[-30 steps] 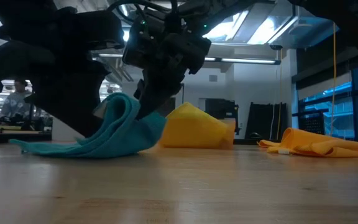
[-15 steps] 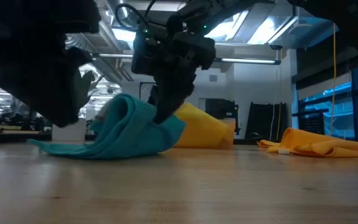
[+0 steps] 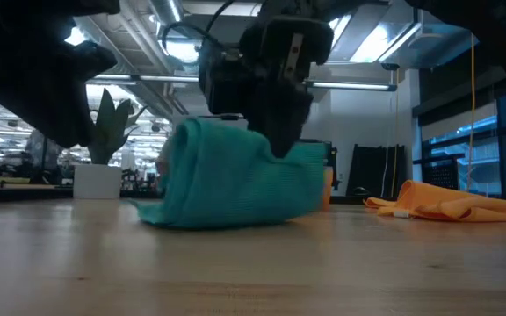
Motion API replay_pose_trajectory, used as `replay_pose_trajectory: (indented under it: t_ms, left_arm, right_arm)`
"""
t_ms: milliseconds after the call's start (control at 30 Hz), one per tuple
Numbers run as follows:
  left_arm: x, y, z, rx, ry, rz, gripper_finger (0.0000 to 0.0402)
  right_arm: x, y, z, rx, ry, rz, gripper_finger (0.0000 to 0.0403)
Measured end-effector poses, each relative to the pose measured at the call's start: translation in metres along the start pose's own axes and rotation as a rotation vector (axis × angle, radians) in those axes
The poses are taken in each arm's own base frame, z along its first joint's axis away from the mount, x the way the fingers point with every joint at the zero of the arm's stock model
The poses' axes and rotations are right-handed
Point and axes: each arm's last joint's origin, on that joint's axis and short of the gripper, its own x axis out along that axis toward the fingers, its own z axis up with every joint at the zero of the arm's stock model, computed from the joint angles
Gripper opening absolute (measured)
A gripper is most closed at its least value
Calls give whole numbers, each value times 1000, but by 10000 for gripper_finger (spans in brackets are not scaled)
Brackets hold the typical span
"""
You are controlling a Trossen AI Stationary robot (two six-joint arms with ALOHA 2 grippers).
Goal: Roll microfiber towels into tight, uniform cylinder then place into a basket
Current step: Roll the blue microfiber cloth
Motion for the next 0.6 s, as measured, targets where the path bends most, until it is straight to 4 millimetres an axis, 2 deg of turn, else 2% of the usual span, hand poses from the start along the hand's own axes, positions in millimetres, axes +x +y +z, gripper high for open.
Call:
replay_pose_trajectory:
  t_ms: [67,233,433,600]
  left_arm:
    - [0,-1,-1,5,1,-1,86]
    - [-2,-4,-2,16,-3,-9,86]
    - [-4,-8,-4,31,-13,-7,86]
    - [-5,-10,-5,37,-18,-7,86]
  right_arm:
    - [8,-6,-1,24,18,44,7]
    - [19,-26,-3,85,37,31,7]
    - [18,-39,3,98,-16,-75,7]
    - [17,-42,7,92,-43,-150,16]
